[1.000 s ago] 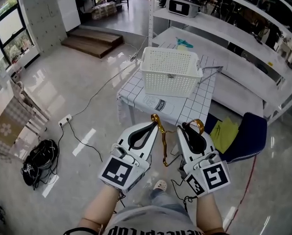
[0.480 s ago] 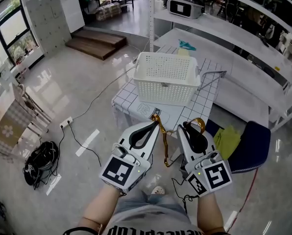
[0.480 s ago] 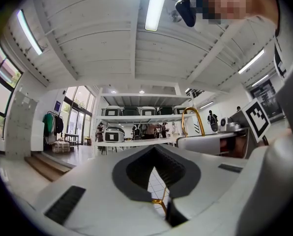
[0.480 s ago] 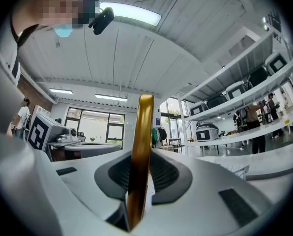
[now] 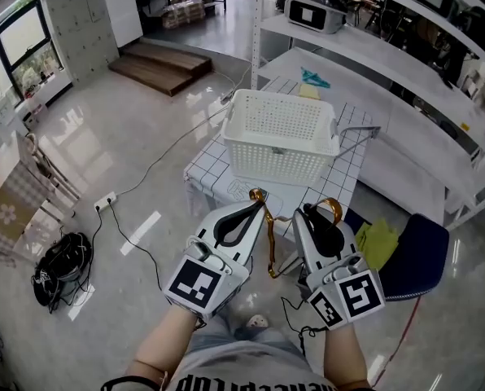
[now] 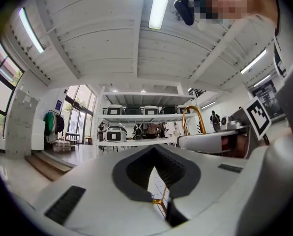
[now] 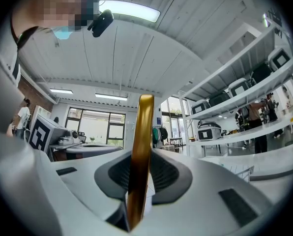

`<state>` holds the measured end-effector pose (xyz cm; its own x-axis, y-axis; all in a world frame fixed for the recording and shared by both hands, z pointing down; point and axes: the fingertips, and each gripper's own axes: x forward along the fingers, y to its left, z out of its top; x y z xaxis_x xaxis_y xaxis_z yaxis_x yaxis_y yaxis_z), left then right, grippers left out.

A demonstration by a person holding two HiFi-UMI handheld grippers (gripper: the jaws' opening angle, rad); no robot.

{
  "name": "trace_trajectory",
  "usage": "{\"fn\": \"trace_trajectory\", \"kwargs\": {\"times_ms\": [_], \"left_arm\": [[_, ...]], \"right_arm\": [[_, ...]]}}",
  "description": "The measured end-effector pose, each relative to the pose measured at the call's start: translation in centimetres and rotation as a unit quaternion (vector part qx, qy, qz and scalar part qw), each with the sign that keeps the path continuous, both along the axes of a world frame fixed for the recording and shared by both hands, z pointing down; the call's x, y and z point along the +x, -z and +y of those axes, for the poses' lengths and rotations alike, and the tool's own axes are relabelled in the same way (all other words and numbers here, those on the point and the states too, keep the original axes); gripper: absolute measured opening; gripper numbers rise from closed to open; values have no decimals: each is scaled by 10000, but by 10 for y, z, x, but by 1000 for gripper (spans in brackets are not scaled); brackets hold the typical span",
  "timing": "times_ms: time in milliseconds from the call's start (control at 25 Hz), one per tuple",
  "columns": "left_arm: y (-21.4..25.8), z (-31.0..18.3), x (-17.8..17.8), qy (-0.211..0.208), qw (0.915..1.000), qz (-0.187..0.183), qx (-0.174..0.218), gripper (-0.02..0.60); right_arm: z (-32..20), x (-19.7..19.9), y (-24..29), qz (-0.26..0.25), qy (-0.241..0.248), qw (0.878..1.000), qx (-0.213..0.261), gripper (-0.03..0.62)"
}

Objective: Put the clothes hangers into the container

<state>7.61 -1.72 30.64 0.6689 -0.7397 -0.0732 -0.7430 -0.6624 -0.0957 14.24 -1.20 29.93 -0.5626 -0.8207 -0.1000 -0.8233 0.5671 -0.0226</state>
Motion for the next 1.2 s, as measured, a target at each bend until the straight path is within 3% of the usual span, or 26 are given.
{"fn": "trace_trajectory", "kwargs": {"times_ms": [200, 320, 480, 1200], "left_arm": [[1, -25, -14, -175, 9998, 75, -59, 12], [-2, -39, -27, -276, 9991, 55, -303, 12], [0, -62, -48, -394, 9990, 22, -195, 12], [-4, -134, -115, -936, 9949, -23, -388, 12]], "right_arm": [[-25, -15, 3, 14, -161, 9999, -28, 69], [-40, -28, 2, 24, -267, 9996, -57, 69], [-59, -48, 2, 20, -390, 9992, -99, 69], [-125, -114, 1, -48, -914, 9957, -161, 69]]}}
